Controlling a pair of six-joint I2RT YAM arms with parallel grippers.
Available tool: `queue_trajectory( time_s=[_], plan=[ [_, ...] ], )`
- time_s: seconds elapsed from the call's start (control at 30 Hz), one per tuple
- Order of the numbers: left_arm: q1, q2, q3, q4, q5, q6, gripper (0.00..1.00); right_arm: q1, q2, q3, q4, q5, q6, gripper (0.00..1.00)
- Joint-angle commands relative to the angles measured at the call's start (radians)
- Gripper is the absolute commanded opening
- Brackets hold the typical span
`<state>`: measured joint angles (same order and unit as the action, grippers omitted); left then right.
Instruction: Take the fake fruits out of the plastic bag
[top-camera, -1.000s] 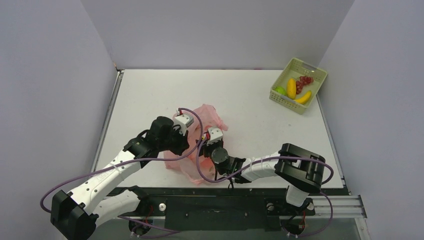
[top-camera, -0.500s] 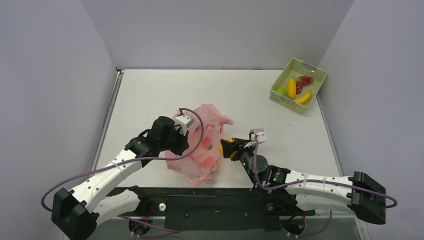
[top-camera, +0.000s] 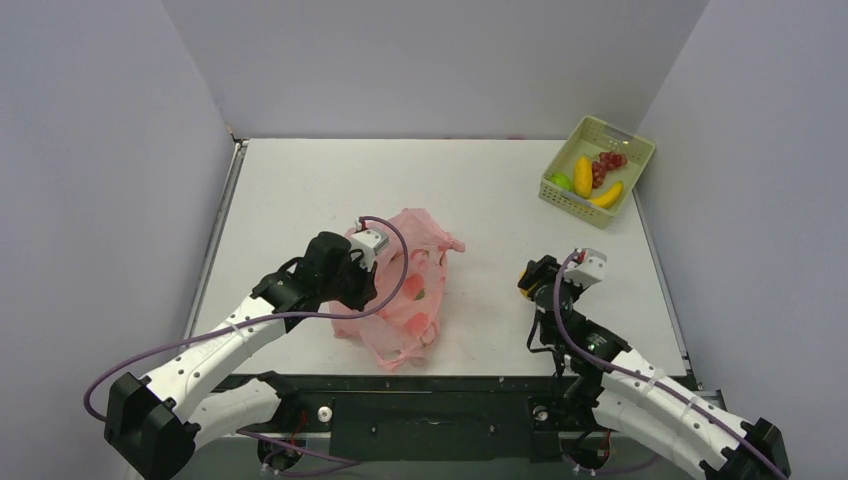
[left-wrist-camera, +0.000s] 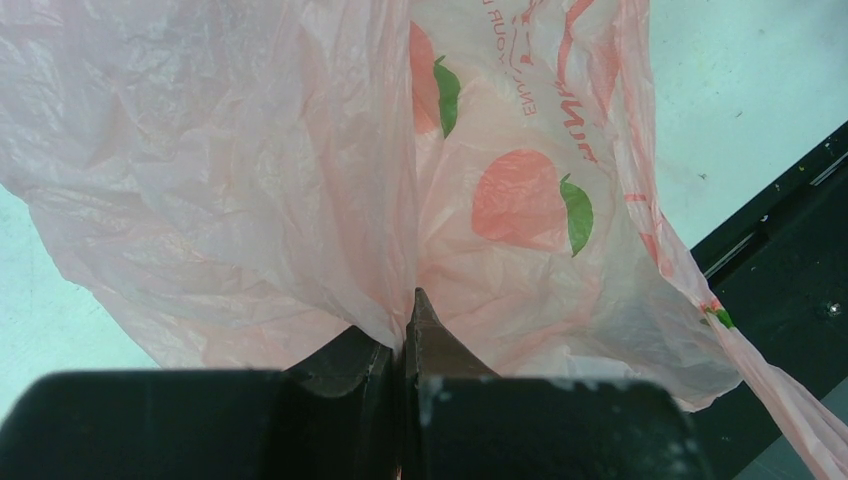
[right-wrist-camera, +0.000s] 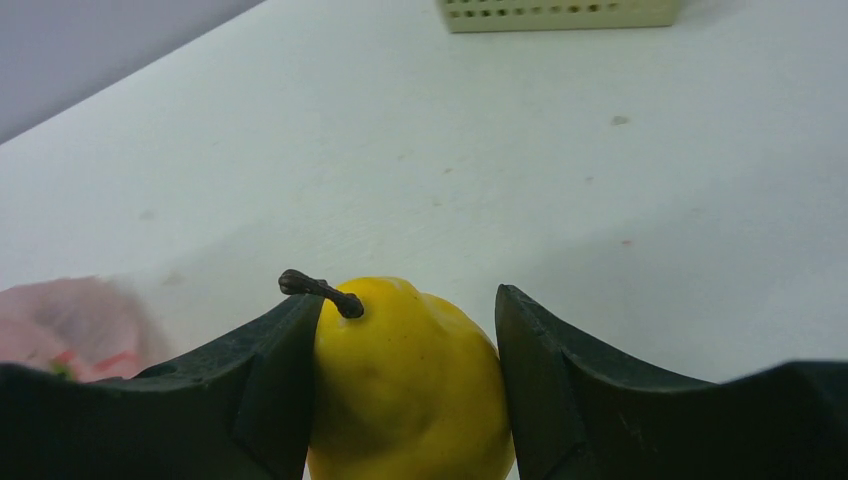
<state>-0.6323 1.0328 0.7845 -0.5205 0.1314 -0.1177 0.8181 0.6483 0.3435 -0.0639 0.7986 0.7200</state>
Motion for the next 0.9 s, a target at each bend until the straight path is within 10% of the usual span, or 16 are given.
queue_trajectory(
  time_s=[0.0, 0.33, 0.57, 0.87],
  plan=[
    [0.007, -0.012, 0.047, 0.009, 0.007, 0.013, 0.00, -0.181, 0.095, 0.128, -0.129, -0.059, -0.018, 0.00],
    [0.007, -0.044, 0.043, 0.012, 0.012, 0.013, 0.00, -0.579, 0.425, 0.457, -0.130, -0.218, -0.032, 0.00],
    [0.017, -0.044, 0.046, 0.010, 0.042, 0.015, 0.00, -0.679, 0.700, 0.568, 0.140, -0.083, -0.040, 0.00],
    [0.037, -0.059, 0.040, 0.017, 0.061, 0.015, 0.00, -0.862, 1.106, 1.021, 0.069, -0.205, -0.157, 0.00]
  ],
)
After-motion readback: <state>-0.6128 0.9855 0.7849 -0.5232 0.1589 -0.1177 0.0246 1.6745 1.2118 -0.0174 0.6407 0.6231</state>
